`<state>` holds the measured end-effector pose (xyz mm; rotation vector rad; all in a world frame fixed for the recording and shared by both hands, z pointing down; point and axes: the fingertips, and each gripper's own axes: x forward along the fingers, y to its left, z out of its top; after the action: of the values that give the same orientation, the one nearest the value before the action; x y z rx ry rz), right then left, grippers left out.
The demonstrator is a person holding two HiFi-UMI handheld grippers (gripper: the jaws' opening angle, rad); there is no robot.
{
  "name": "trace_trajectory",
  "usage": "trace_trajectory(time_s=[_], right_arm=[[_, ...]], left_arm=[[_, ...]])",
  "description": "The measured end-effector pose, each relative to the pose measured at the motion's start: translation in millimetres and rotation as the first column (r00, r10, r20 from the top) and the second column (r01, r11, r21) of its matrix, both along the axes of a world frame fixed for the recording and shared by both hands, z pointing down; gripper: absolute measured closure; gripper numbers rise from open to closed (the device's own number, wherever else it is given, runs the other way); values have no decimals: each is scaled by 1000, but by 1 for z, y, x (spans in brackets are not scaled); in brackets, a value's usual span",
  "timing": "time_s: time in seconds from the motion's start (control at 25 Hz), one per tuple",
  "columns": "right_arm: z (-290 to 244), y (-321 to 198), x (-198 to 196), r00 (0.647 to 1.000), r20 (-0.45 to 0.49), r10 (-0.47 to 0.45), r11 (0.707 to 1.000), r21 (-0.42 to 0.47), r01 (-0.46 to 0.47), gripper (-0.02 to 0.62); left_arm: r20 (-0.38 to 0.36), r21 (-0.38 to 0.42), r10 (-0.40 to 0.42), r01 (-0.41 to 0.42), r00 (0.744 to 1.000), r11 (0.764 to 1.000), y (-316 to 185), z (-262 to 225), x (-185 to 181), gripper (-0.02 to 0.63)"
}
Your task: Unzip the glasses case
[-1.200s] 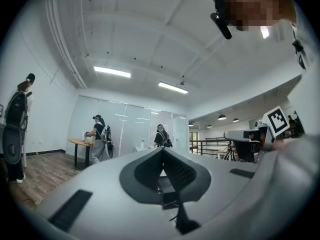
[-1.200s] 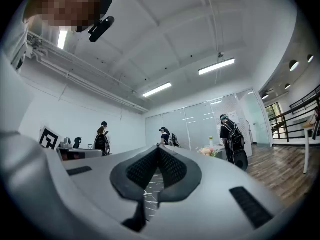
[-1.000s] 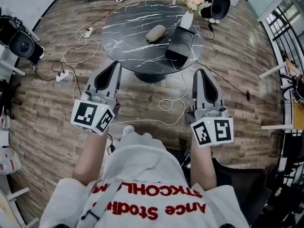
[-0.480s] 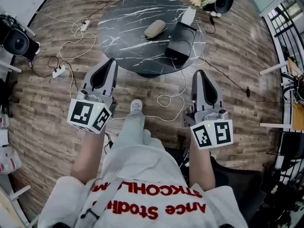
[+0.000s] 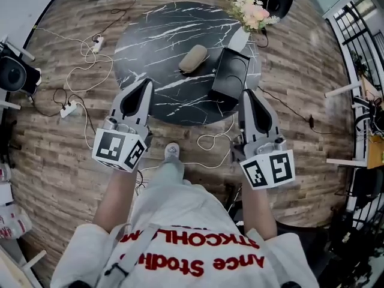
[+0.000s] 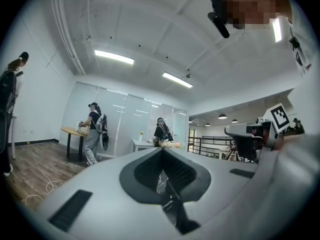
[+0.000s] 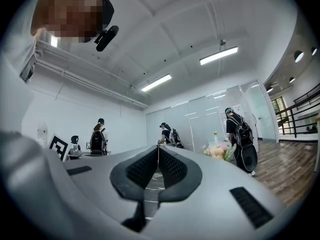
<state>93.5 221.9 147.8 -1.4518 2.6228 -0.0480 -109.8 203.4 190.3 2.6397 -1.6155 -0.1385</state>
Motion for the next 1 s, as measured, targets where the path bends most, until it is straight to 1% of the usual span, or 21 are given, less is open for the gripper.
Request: trace_trajectory(time_s=[0.12, 0.2, 0.32, 0.44, 0.52, 0.68, 0.76, 0.84, 0.92, 1.0], right_arm=[[-3, -43, -8, 1000, -16, 16, 1000, -2, -16, 578], [-3, -68, -10, 999, -15, 29, 1000, -11, -29, 578], [2, -95, -8, 998, -17, 54, 998, -29, -54, 578], [11, -121, -5, 998, -17, 67, 996, -54, -68, 578], [19, -136, -1, 998, -16, 67, 995, -71, -68, 578], [29, -175, 9, 999, -9, 52, 995, -81, -52, 578], [32, -196, 12, 1000, -4, 28, 996, -87, -28, 578], [34, -217, 15, 1000, 0, -5, 996, -94, 5, 578], [38, -238, 17, 999, 0, -39, 994, -102, 39, 578], [43, -256, 18, 997, -2, -71, 991, -113, 71, 578]], left_arm=[[5, -9, 39, -39, 999, 999, -49, 5, -1, 604], [16, -29, 63, -63, 998, 998, -77, 9, 2, 606], [35, -53, 98, -97, 995, 994, -110, 16, 8, 606], [43, -79, 117, -113, 992, 990, -140, 26, 15, 606], [29, -104, 133, -129, 991, 986, -154, 35, 24, 606], [-43, -140, 153, -158, 987, 978, -185, 48, 41, 606], [-49, -151, 147, -153, 988, 977, -200, 52, 49, 606], [-38, -150, 136, -140, 990, 979, -214, 54, 57, 605], [-12, -147, 98, -99, 995, 984, -232, 57, 63, 604], [7, -165, 45, -44, 999, 985, -251, 64, 68, 604]])
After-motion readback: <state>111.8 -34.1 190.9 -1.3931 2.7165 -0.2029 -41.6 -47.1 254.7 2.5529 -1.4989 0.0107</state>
